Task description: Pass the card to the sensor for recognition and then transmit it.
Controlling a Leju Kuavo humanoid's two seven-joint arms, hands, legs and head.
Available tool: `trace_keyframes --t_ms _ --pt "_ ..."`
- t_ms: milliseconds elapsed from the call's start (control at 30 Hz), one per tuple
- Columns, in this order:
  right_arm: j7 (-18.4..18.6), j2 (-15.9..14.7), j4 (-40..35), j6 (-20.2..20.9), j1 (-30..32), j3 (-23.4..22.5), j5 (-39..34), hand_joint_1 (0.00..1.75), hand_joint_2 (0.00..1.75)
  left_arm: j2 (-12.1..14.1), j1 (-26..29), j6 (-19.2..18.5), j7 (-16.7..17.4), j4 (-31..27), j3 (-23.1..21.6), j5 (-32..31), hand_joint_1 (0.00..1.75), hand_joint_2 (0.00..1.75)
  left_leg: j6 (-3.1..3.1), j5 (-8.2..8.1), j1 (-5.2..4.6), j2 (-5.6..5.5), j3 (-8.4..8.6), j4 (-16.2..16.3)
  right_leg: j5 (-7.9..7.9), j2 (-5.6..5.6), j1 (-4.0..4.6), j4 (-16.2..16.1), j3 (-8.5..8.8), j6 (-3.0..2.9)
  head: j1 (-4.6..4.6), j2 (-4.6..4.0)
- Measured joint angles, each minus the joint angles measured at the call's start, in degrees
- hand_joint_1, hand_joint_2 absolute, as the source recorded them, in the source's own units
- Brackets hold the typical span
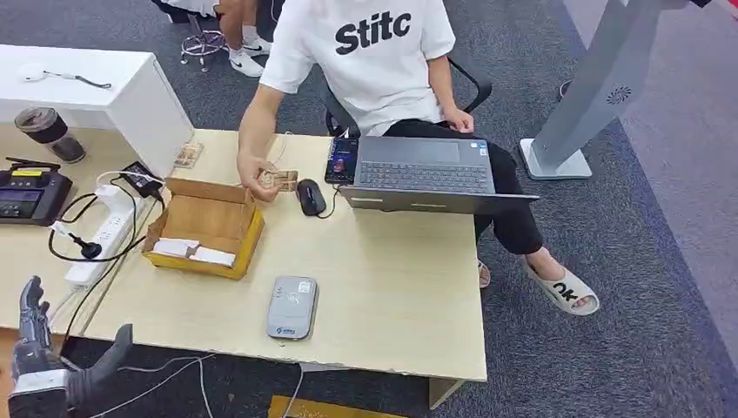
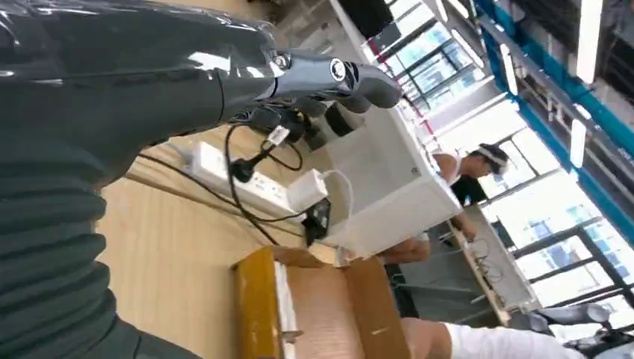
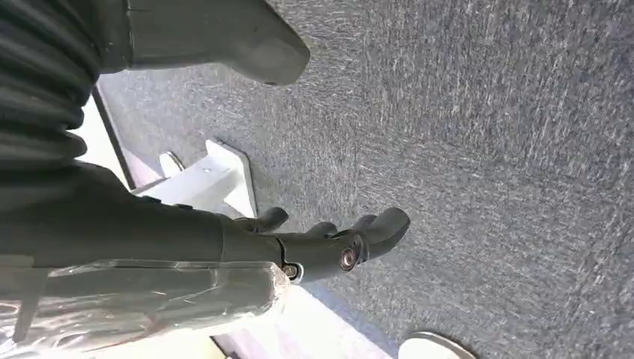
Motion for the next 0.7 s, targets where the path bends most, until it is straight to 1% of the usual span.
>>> trace_keyframes --t_ms 33,67,133,233,300,333,400,500,567,600,633,667,700 --pt "-0.2 0.1 0.0 0.0 0.0 -0.8 0.4 0.0 1.75 -3.6 -0.9 -9.1 0.1 1.1 7.3 -4.1 0.0 1.75 0.01 -0.01 0.0 0.0 0.02 0.0 0.0 0.0 0.0 0.0 0.0 0.0 0.02 0.0" --pt "-0.6 0.1 0.0 0.2 0.0 -1.2 0.8 0.0 1.75 -5.4 -1.0 -13.2 0.0 2.6 10.2 -9.4 0.0 1.75 0.01 -0.01 0.0 0.0 0.01 0.0 0.0 -0.01 0.0 0.0 0.01 0.0 0.0 0.0" --pt "-0.9 0.1 0.0 0.4 -0.1 -1.4 1.1 0.0 1.75 -6.5 -1.0 -13.9 -0.4 3.4 11.1 -10.8 0.0 1.75 0.01 0.0 0.0 0.0 0.01 0.0 0.0 -0.02 0.0 0.0 0.01 0.0 0.0 0.0" --pt "-0.9 0.2 0.0 0.4 -0.1 -2.0 0.8 0.0 1.75 -8.5 -1.0 -14.0 -0.7 4.2 12.7 -10.4 0.0 1.75 0.01 -0.01 0.0 -0.01 0.01 0.0 0.0 -0.04 0.0 0.0 0.04 0.0 0.0 0.0" --pt "-0.7 0.3 -0.1 0.3 -0.1 -2.6 0.0 0.0 1.75 -10.0 -0.8 -12.9 -0.2 4.7 14.1 -6.7 0.0 1.75 0.01 -0.01 0.0 -0.01 0.0 0.0 0.0 -0.04 0.0 0.0 0.04 0.0 0.0 0.0" --pt "-0.4 0.3 -0.1 0.3 -0.1 -3.0 0.0 0.0 1.75 -10.4 -0.5 -11.1 0.5 5.1 14.6 -5.3 0.0 1.75 0.01 -0.01 0.0 -0.02 0.0 0.0 0.0 -0.03 0.0 0.0 0.03 0.0 0.02 0.0" --pt "0.5 0.6 -0.1 0.2 0.0 -3.7 0.0 0.0 1.75 -11.2 0.5 -4.5 1.1 6.5 15.6 -6.6 0.0 1.75 0.01 -0.02 0.0 0.0 0.01 0.0 -0.01 -0.02 0.0 0.0 0.01 0.0 0.0 0.0" --pt "1.0 0.8 -0.2 0.2 0.0 -4.3 0.2 0.0 1.75 -11.9 1.5 -4.3 4.5 9.4 16.2 -2.0 0.0 1.75 0.02 -0.02 0.0 -0.13 -0.01 0.0 -0.06 -0.12 0.0 0.0 0.01 0.01 0.0 0.0" --pt "0.8 1.1 -0.2 -0.1 -0.1 -4.7 0.2 0.0 1.75 -12.3 1.4 -3.7 7.1 12.7 16.5 4.0 0.0 1.75 0.02 -0.02 0.0 -0.14 -0.01 0.0 -0.07 -0.15 0.0 0.0 0.05 0.01 0.02 0.0" --pt "0.2 1.2 -0.2 -0.4 -0.1 -5.0 0.4 0.0 1.75 -12.7 1.4 -3.1 10.0 15.5 16.9 11.0 0.0 1.75 0.01 -0.03 0.0 -0.12 0.02 0.0 -0.07 -0.13 0.0 0.0 0.05 0.01 -0.02 0.0" --pt "0.0 1.3 -0.3 -0.5 0.0 -5.1 0.6 0.0 1.75 -12.8 1.6 -1.9 11.5 17.5 17.0 15.2 0.0 1.75 0.0 -0.03 0.01 -0.1 0.02 0.0 -0.07 -0.1 0.0 0.0 0.04 0.0 -0.04 0.0" --pt "-0.1 1.4 -0.3 -0.7 0.0 -5.1 0.7 0.0 1.75 -13.0 1.8 -0.6 11.6 19.0 17.0 17.0 0.0 1.75 0.0 -0.03 0.02 -0.1 0.02 0.0 -0.07 -0.1 0.01 0.0 0.04 0.0 -0.04 0.0" --pt "-0.3 1.4 -0.3 -0.9 0.0 -5.3 1.0 0.0 1.75 -13.2 2.0 1.1 11.6 20.0 17.0 17.0 0.0 1.75 0.01 -0.02 0.01 -0.14 0.01 0.0 -0.07 -0.15 0.01 0.0 0.03 0.01 -0.02 0.0"
